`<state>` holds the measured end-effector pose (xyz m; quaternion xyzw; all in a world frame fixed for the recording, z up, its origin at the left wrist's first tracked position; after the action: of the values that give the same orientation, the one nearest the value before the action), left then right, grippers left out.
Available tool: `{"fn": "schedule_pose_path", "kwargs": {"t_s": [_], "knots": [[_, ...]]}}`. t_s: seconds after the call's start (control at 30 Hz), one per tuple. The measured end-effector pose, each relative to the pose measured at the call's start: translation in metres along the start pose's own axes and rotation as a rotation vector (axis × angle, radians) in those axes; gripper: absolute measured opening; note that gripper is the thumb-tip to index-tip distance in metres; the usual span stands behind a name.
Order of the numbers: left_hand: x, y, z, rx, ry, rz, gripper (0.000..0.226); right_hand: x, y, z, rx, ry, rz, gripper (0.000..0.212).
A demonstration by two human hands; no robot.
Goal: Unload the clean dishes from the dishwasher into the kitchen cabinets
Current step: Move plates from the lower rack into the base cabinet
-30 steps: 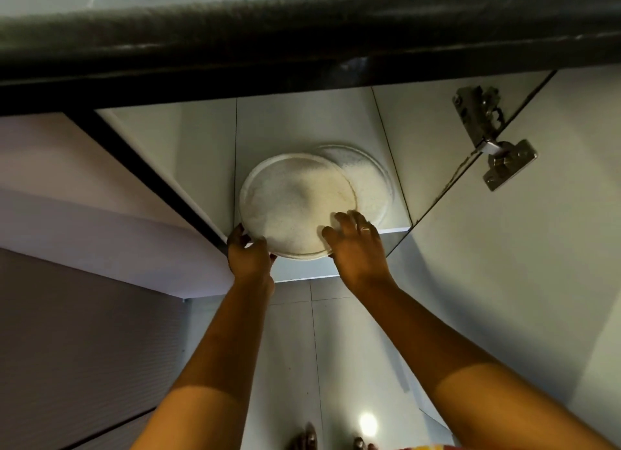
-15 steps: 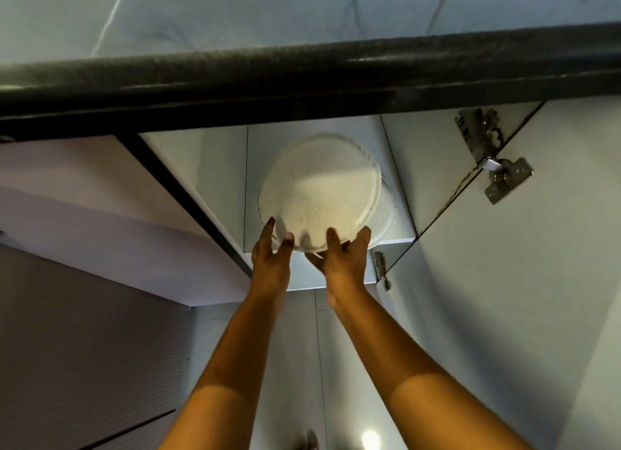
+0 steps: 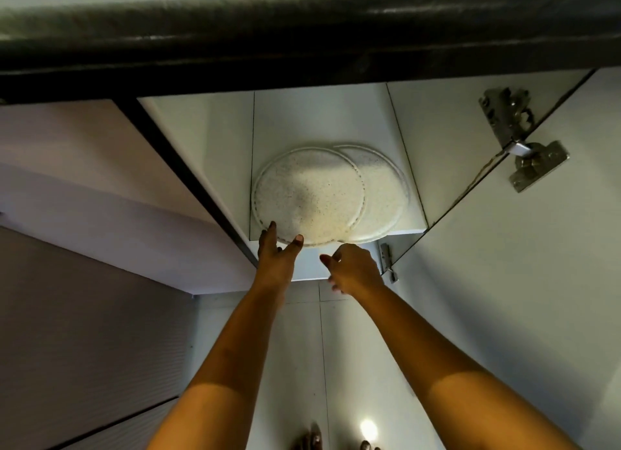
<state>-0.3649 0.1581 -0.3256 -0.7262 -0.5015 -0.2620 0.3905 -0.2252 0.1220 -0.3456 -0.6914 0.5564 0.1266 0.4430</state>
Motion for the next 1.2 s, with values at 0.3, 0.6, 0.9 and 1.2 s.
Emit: {"fn": "schedule_pose_path", "kwargs": {"t_s": [0.3, 0.6, 0.9, 1.2], "knots": [[0.004, -0.008, 0.011, 0.072, 0.19, 0.358, 0.063, -0.015, 0.002, -0.004, 0.135, -0.386, -0.736, 0.069], [0.015, -0.001, 0.015, -0.008, 0.377, 0.761, 0.07, -0.035, 0.002, 0.054, 0.088, -0.264, -0.71, 0.089], [0.042, 0.029, 0.076, -0.141, 0.418, 1.172, 0.068, -0.083, -0.025, 0.137, 0.095, -0.273, -0.79, 0.086], [0.087, 0.044, 0.135, -0.081, 0.538, 1.385, 0.08, -0.111, -0.045, 0.187, 0.149, -0.3, -0.735, 0.077]]}}
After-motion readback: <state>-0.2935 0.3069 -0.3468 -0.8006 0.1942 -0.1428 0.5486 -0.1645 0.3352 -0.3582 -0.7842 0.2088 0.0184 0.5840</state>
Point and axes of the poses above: each hand's wrist, its own z-axis towards the middle knuckle, its own y-axis out of the palm, x = y × z, the point moved 7 cm from there along z, towards the middle knuckle, and after that the axes turned 10 degrees about z, right-handed, at the moved point
